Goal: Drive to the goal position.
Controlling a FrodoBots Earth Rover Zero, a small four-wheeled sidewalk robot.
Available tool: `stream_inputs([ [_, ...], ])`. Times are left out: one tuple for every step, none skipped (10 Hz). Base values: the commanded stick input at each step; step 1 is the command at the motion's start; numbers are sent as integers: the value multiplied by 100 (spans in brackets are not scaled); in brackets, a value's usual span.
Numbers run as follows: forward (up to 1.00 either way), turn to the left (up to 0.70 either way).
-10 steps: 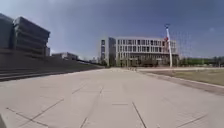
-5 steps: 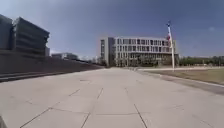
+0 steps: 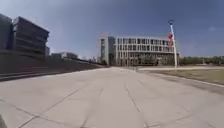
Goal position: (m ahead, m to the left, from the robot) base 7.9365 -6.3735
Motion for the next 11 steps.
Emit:
stream_inputs([
  [70,1],
  [70,1],
  [70,1],
  [70,1],
  [70,1],
  [70,1],
  [70,1],
  [70,1],
  [70,1],
  [70,1],
  [70,1],
])
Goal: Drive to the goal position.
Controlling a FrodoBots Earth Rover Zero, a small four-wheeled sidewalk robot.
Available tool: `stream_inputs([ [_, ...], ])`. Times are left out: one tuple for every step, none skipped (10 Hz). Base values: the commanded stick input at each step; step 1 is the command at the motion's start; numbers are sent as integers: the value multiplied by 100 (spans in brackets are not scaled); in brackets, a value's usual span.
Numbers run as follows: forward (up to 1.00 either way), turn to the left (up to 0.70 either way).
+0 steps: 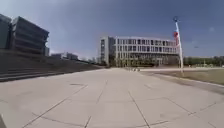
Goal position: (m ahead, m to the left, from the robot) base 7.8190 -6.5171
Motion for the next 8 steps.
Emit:
stream_inputs([
  [70,1],
  [70,1],
  [70,1],
  [70,1],
  [70,1],
  [70,1],
  [70,1],
  [70,1],
])
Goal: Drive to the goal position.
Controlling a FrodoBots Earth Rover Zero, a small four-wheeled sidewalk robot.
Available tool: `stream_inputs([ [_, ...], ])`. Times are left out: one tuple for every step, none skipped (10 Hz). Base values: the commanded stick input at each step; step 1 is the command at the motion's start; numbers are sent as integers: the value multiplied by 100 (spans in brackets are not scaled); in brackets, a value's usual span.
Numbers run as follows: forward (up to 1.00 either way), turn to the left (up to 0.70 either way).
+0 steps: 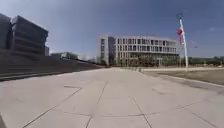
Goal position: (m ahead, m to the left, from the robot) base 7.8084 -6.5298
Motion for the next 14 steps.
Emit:
stream_inputs([
  [70,1],
  [70,1],
  [70,1],
  [70,1],
  [70,1],
  [70,1],
  [70,1],
  [70,1],
  [70,1],
  [70,1],
  [70,1],
  [70,1],
  [70,1],
  [70,1],
])
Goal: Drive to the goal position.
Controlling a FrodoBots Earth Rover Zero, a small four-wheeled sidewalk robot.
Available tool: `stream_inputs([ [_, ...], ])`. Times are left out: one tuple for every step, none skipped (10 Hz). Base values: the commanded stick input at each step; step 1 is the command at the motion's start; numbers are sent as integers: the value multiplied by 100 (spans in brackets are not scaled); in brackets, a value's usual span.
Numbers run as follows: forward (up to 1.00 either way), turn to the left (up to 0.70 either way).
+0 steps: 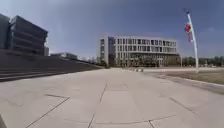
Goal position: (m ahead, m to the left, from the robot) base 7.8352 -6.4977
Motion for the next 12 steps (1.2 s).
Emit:
stream_inputs([
  [70,1],
  [70,1],
  [70,1],
  [70,1],
  [70,1],
  [70,1],
  [70,1],
  [70,1],
  [70,1],
  [70,1],
  [70,1],
  [70,1],
])
